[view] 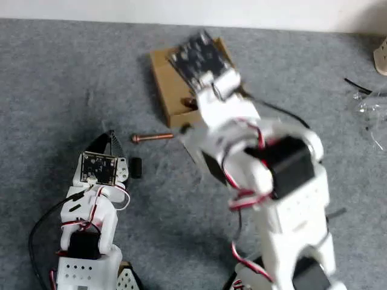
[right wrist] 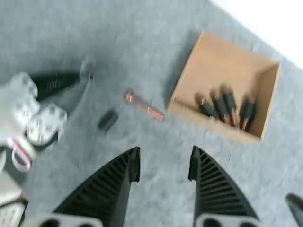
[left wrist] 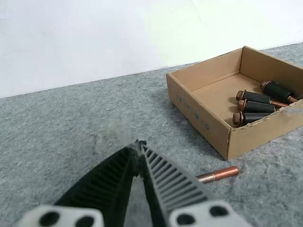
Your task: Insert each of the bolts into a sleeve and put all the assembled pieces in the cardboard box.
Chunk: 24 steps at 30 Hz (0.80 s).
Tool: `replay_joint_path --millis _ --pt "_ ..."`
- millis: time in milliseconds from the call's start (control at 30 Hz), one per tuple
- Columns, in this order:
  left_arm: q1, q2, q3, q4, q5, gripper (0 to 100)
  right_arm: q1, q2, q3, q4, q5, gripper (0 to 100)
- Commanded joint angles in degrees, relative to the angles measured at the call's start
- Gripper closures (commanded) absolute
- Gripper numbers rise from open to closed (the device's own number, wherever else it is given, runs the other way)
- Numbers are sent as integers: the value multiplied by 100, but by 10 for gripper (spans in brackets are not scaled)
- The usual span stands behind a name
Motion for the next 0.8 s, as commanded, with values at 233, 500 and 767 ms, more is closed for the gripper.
replay_joint_path --millis 233,500,767 --pt "13 4 119 -114 0 990 541 -2615 3231 -857 -18 846" --pt "13 4 119 -114 0 990 1411 -4954 6018 -2633 -9 846" --pt "22 4 119 -114 0 990 1824 -6738 8497 -3978 -9 846"
